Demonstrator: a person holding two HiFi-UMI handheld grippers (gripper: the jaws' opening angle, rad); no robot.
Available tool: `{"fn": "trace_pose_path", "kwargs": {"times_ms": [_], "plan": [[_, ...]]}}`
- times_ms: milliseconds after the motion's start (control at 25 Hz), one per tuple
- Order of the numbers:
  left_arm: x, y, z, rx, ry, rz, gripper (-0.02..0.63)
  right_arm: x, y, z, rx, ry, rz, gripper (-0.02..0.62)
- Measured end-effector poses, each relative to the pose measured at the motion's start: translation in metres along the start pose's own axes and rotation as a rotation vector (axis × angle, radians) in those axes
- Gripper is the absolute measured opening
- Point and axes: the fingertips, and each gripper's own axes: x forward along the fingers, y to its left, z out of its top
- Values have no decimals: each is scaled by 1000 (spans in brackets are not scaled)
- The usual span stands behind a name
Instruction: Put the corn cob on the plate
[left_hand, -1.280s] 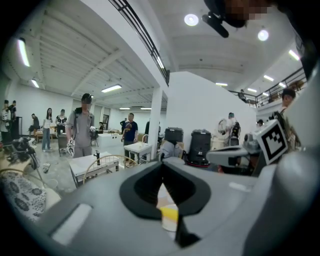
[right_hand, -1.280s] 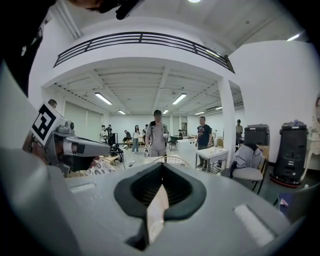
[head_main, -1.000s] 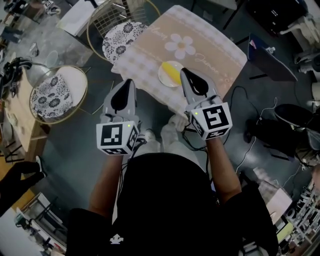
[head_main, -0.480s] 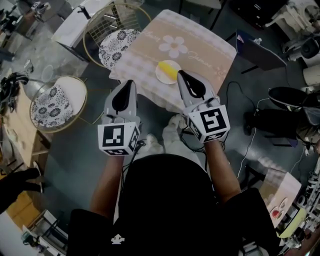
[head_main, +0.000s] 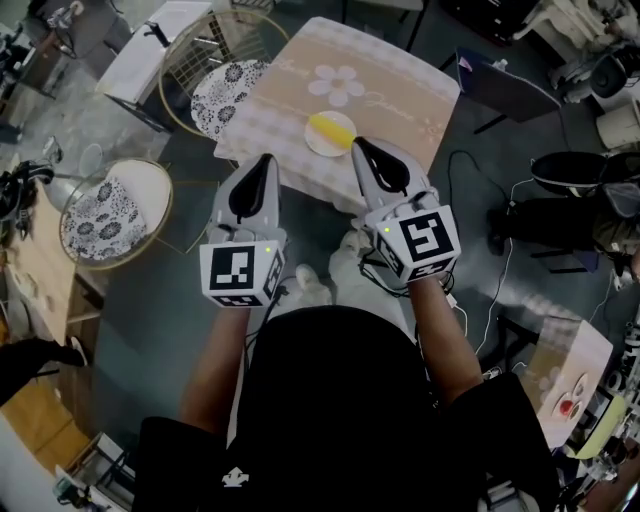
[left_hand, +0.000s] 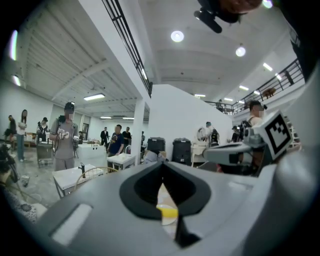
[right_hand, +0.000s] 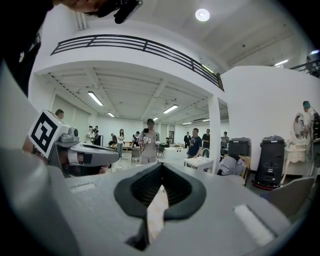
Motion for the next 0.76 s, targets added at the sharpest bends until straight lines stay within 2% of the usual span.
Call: {"fn": "trace_pose_path", "kwargs": {"times_ms": [240, 760], "plan": [[-3, -7, 8, 17, -9, -7, 8, -7, 8, 6, -4, -15, 22, 2], [11, -30, 15, 24, 1, -8, 8, -18, -3, 6, 11, -10, 61, 2]]}}
